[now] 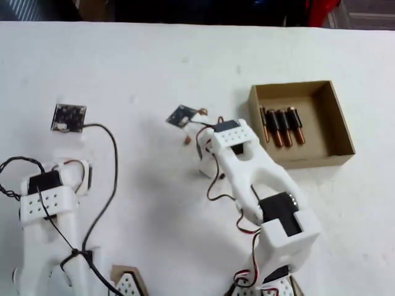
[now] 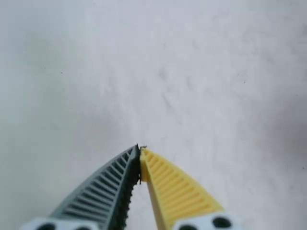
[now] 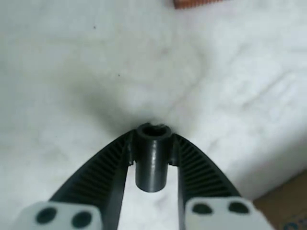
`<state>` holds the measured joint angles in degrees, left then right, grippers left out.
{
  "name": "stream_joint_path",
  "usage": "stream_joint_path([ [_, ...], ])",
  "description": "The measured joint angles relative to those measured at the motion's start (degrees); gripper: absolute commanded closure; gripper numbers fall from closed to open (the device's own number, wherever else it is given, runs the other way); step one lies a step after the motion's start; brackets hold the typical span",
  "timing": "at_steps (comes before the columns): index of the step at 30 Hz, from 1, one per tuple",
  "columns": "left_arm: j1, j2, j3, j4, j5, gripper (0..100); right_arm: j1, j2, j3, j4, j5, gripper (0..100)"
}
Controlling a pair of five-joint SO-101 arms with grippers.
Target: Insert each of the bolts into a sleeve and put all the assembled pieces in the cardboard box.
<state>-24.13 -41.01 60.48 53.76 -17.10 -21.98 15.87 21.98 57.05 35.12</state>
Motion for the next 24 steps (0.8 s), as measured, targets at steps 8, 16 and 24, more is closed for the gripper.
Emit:
stream_joint_path([
  [8, 1.7, 0.0, 0.0, 0.0, 0.0, 98, 2.1, 1.1, -3.3, 3.7, 0.1, 98.2],
  [16, 1.8, 0.0, 0.0, 0.0, 0.0, 98, 3.0, 1.3, -5.1, 6.0, 0.1, 98.2],
  [24, 1.9, 0.0, 0.0, 0.0, 0.0, 98, 4.7, -0.2, -5.3, 6.7, -0.1, 98.1],
])
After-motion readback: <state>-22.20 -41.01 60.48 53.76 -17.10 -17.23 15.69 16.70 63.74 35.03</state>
